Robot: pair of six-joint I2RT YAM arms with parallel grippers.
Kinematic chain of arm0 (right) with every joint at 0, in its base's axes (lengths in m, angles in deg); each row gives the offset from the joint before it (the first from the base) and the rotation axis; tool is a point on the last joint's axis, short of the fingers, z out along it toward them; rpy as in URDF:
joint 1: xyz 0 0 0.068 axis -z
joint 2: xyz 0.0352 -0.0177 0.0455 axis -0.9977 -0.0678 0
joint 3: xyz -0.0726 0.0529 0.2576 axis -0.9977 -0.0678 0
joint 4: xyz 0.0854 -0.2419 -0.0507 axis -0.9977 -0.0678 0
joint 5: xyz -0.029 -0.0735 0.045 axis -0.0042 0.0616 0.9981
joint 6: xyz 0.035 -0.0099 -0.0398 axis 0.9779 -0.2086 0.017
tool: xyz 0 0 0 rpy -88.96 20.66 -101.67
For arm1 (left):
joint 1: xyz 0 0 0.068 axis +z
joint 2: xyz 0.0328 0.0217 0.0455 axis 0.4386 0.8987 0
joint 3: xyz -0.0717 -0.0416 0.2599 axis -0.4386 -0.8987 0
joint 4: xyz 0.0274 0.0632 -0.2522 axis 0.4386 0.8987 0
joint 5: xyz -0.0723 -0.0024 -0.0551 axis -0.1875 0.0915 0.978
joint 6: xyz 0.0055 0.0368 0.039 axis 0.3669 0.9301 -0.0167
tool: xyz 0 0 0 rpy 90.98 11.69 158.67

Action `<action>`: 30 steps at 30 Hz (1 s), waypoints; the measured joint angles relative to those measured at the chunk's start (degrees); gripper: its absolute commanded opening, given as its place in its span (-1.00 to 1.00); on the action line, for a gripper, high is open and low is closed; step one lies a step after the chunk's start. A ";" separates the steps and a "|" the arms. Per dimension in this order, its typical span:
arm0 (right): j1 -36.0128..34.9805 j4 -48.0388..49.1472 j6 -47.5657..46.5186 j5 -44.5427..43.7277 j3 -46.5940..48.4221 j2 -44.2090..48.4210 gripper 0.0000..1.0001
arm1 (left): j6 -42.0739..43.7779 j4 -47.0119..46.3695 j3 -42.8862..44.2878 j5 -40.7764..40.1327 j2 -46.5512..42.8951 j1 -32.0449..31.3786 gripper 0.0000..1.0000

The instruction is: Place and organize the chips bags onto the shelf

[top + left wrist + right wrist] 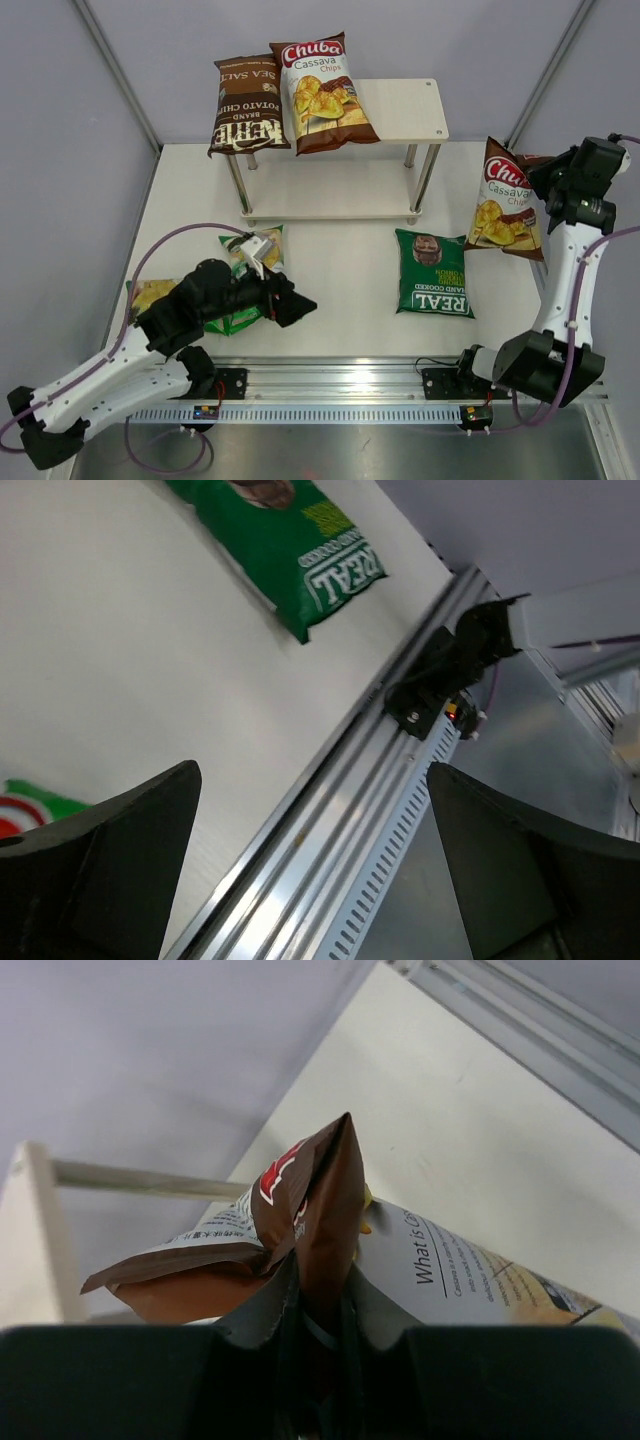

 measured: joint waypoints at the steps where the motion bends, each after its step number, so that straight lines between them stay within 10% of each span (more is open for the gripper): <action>1: 0.00 -0.15 0.22 0.76 0.31 1.60 -1.00 | 0.04 -2.34 -0.59 -0.11 1.27 -2.36 0.98; 8: 0.00 -4.24 1.51 10.56 0.39 12.94 -1.00 | 6.12 -17.46 3.10 -2.40 11.17 -16.46 0.98; 30: -16.44 -1.14 14.56 35.58 -4.96 28.37 -1.00 | 23.41 -35.69 26.80 -10.51 38.80 -21.51 0.98</action>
